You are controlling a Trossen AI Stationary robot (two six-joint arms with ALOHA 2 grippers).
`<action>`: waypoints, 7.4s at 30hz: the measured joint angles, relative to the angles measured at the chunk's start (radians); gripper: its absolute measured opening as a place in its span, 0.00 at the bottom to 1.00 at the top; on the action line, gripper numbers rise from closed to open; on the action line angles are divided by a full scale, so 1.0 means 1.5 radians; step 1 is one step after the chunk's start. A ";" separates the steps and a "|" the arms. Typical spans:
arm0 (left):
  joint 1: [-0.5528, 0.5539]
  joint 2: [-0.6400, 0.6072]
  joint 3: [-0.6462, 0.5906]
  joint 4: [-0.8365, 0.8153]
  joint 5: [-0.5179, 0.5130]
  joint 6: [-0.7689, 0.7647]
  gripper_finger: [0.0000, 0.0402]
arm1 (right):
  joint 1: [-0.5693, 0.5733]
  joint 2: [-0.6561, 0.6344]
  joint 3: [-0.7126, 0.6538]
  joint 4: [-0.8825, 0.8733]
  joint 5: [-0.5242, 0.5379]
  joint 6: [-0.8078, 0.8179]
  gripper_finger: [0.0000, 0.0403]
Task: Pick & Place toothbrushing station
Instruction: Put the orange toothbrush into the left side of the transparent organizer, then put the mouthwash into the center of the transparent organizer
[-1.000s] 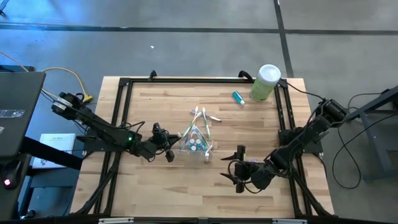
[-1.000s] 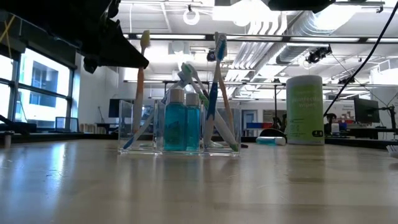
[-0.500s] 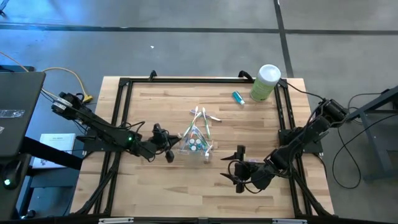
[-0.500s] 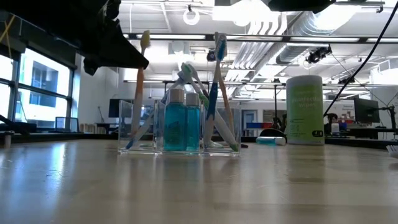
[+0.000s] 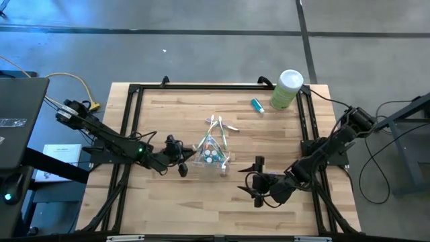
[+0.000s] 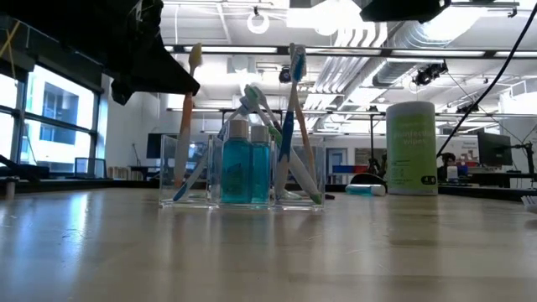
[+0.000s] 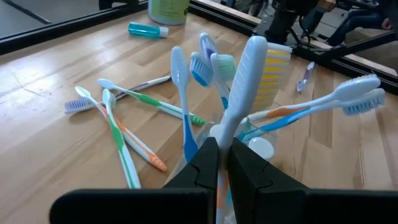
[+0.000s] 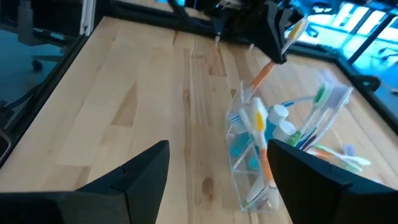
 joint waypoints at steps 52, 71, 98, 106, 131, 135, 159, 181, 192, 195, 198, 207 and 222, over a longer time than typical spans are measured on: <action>-0.136 0.013 0.001 0.052 -0.160 0.229 0.28 | -0.030 0.003 0.000 -0.351 0.090 0.278 0.65; -0.197 0.013 0.001 0.049 -0.020 0.220 0.28 | -0.103 0.003 0.000 -0.622 -0.265 0.555 0.65; -0.183 0.013 0.001 0.048 0.003 0.221 0.28 | -0.262 0.003 -0.001 -0.644 -0.032 0.583 0.65; -0.183 0.013 0.001 0.046 0.003 0.220 0.28 | -0.477 0.003 -0.001 -0.549 -0.098 0.436 0.65; -0.183 0.013 0.001 0.011 0.003 0.252 0.28 | -0.710 0.171 -0.001 -0.320 -0.090 0.258 0.65; -0.183 0.013 0.001 0.011 0.003 0.251 0.28 | -0.723 0.175 -0.001 -0.320 -0.063 0.257 0.65; -0.183 0.013 0.001 0.008 0.003 0.222 0.28 | -0.792 0.193 0.000 -0.274 -0.140 0.204 0.65; -0.183 0.013 0.001 0.008 0.003 0.247 0.28 | -0.797 0.219 0.003 -0.304 -0.190 0.225 0.28; -0.183 0.013 0.001 0.008 0.003 0.247 0.28 | -0.771 0.212 0.000 -0.299 -0.134 0.166 0.21; -0.183 0.013 0.001 0.008 0.003 0.247 0.28 | -0.739 0.181 -0.006 -0.345 -0.110 0.142 0.21; -0.183 0.013 0.001 0.008 0.002 0.246 0.28 | -0.695 0.120 -0.004 -0.372 -0.075 0.135 0.21; -0.183 0.013 0.001 0.009 0.002 0.245 0.28 | -0.471 -0.093 -0.003 -0.448 0.010 0.075 0.21; -0.167 0.013 0.001 0.011 0.002 0.245 0.28 | -0.111 -0.059 -0.001 0.018 0.162 -0.661 0.26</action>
